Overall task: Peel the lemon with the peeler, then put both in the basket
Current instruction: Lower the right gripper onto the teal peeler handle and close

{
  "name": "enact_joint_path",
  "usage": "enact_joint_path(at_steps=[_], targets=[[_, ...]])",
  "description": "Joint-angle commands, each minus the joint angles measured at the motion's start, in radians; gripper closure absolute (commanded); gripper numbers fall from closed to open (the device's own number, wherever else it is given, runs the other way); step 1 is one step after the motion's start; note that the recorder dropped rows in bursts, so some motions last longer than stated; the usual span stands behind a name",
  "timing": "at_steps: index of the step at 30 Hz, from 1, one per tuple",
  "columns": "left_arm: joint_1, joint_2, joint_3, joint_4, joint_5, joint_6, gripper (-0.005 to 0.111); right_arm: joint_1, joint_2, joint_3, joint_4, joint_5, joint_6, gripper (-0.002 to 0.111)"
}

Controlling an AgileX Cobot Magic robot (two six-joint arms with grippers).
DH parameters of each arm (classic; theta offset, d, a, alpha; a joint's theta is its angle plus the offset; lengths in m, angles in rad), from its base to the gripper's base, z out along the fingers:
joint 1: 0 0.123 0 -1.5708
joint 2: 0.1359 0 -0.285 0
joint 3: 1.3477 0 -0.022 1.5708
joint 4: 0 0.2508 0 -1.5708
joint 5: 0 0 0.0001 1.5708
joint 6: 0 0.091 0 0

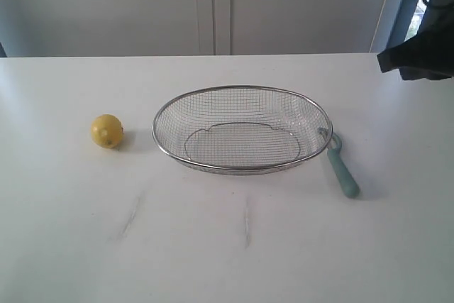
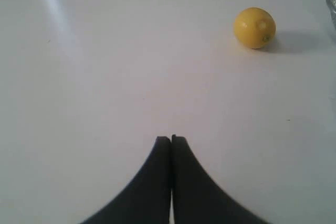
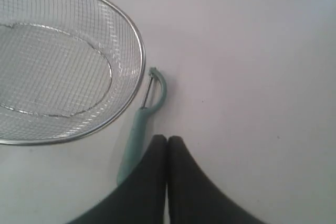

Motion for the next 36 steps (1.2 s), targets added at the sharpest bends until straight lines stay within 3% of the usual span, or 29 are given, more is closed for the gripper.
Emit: enact_joint_path(at_steps=[1, 8, 16, 22, 29, 31, 33, 36], targets=[[0.0, -0.005, 0.004, 0.0, -0.004, 0.003, 0.107, 0.0, 0.101, -0.134, -0.063, 0.189, 0.071, 0.108], [0.0, -0.005, 0.004, 0.0, -0.004, 0.003, 0.107, 0.002, 0.269, -0.184, -0.041, 0.31, 0.075, 0.108], [0.0, -0.005, 0.004, 0.0, -0.004, 0.003, 0.107, 0.069, 0.362, -0.184, -0.053, 0.304, 0.075, 0.108], [0.0, -0.005, 0.004, 0.0, -0.004, 0.003, 0.107, 0.161, 0.411, -0.184, -0.286, 0.277, 0.275, 0.108], [0.0, -0.005, 0.004, 0.0, -0.004, 0.003, 0.107, 0.189, 0.435, -0.184, -0.233, 0.196, 0.284, 0.108], [0.0, -0.005, 0.004, 0.0, -0.004, 0.003, 0.107, 0.189, 0.449, -0.184, -0.199, 0.198, 0.284, 0.103], [0.0, -0.005, 0.004, 0.0, -0.004, 0.003, 0.107, 0.189, 0.467, -0.184, -0.19, 0.203, 0.284, 0.092], [0.0, -0.005, 0.004, 0.0, -0.004, 0.003, 0.107, 0.189, 0.48, -0.184, -0.19, 0.194, 0.275, 0.064]])
